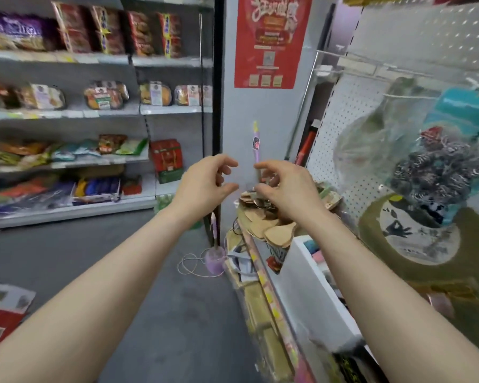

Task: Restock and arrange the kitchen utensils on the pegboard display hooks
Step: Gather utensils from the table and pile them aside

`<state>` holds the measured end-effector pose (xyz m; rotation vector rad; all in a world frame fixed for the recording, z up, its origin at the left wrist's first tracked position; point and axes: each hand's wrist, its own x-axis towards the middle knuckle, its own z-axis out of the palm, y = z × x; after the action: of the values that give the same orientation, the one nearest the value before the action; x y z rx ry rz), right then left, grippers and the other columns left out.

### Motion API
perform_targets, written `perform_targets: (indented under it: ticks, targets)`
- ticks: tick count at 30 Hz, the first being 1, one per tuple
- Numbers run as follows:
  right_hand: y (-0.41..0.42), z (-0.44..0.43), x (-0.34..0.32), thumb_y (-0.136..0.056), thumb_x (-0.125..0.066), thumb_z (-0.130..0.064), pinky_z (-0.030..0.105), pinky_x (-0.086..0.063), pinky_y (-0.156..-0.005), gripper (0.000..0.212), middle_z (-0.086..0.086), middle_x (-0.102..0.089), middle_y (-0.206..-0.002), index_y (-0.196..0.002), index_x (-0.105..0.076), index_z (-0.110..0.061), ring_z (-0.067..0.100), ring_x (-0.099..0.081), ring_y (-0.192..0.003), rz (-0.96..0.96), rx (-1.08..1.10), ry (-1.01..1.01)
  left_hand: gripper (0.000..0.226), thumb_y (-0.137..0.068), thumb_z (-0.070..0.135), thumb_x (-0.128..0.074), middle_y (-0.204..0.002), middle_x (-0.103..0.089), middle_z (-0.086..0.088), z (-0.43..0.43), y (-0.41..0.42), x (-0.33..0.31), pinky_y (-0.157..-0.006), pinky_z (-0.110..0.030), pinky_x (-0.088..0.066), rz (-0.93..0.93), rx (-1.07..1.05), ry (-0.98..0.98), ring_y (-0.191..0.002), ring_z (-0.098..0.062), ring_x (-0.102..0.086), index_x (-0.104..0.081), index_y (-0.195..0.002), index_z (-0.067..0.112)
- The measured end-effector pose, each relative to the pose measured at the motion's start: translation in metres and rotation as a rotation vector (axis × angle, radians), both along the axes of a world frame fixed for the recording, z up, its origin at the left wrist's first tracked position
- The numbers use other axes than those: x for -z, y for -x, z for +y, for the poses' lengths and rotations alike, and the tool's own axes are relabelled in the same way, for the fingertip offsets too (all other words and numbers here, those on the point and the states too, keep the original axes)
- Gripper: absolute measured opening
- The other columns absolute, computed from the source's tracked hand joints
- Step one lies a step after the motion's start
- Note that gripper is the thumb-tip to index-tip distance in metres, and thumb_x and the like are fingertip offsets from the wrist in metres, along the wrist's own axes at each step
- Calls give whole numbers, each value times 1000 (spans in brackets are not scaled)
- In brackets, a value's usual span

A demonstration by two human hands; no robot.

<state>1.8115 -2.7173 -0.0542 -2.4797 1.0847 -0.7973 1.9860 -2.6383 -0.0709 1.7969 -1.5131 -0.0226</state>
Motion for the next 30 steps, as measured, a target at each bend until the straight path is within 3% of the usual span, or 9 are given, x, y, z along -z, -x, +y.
perform_targets:
  ticks: [10, 15, 19, 24, 30]
  targets:
    - [-108, -111, 19, -83, -73, -26, 33, -52, -84, 38, -11, -66, -98, -120, -67, -32, 8, -62, -80, -42, 189, -17, 36, -82, 32, -71, -100, -60, 12, -132, -123, 12, -80, -37, -54, 7, 158, -58, -86, -8, -60, -60, -117, 30]
    - [-145, -153, 26, -84, -73, -27, 30, -51, -81, 37, -11, -66, -98, -120, -67, -32, 7, -63, -78, -71, 292, -30, 35, -84, 33, -69, -101, -60, 13, -194, -171, 16, -75, -28, -49, -46, 269, -79, -85, -6, -58, -59, -117, 29]
    - [-158, -194, 37, -84, -71, -26, 32, -52, -86, 38, -9, -69, -103, -121, -67, -32, 9, -64, -81, -46, 401, -54, 34, -85, 31, -69, -103, -59, 12, -251, -186, 25, -78, -31, -51, -33, 369, -130, -87, -8, -59, -59, -117, 29]
    - [-162, -243, 52, -83, -72, -28, 34, -53, -87, 38, -11, -69, -104, -121, -67, -33, 10, -65, -83, -28, 473, -70, 36, -87, 29, -68, -107, -60, 9, -314, -182, 36, -76, -23, -43, -61, 461, -165, -92, -9, -57, -59, -122, 25]
    - [-161, -311, 64, -84, -70, -24, 27, -48, -84, 37, -10, -69, -108, -120, -67, -31, 10, -63, -85, -52, 538, -91, 35, -86, 30, -68, -105, -59, 8, -401, -178, 49, -83, -32, -50, -68, 555, -203, -91, -11, -58, -60, -120, 24]
